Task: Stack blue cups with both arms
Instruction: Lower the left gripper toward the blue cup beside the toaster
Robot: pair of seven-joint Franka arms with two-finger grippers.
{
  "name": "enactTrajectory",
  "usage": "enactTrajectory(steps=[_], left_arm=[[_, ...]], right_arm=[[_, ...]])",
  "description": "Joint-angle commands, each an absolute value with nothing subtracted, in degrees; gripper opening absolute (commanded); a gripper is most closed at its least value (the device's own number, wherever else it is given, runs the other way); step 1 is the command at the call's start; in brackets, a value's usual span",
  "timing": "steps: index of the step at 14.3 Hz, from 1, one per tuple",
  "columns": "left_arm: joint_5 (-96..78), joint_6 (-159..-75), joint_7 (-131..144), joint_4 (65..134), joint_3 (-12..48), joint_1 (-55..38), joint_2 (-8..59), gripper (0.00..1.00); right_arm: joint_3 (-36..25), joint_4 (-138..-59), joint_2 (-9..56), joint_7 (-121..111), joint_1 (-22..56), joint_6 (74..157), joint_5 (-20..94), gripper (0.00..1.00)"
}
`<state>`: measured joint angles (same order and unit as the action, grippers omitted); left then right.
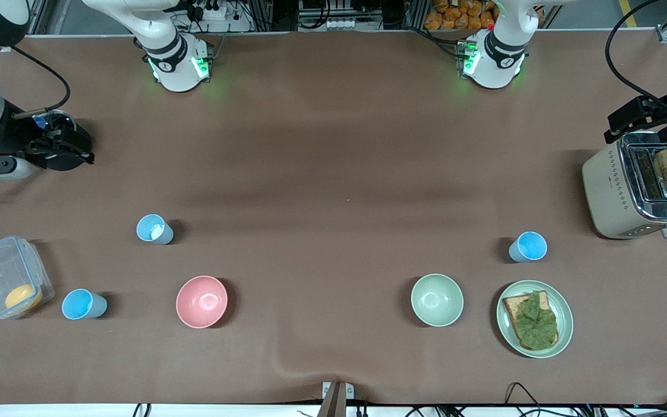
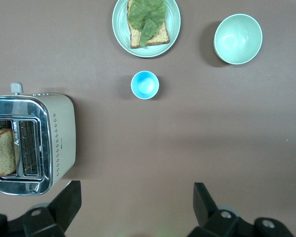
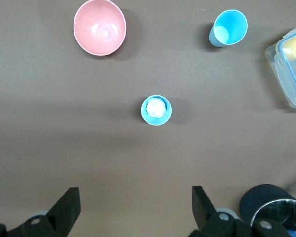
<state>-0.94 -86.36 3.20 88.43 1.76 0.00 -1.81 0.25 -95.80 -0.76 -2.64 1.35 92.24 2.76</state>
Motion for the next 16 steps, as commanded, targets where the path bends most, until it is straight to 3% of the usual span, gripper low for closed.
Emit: enactTrajectory(steps=[1,16], left_arm=[[1.6,-85.7,1.7,88.5,2.1,0.0,-2.3,1.00],[2.1,-85.9,2.8,88.2,1.6,1.1,4.2,1.00]], right_arm=[[0.5,-94.8,-0.3,-1.8,1.0,91.4,2.5,1.00],[0.5,-94.9,-0.3,-1.8,0.9,91.4,2.6,1.00]])
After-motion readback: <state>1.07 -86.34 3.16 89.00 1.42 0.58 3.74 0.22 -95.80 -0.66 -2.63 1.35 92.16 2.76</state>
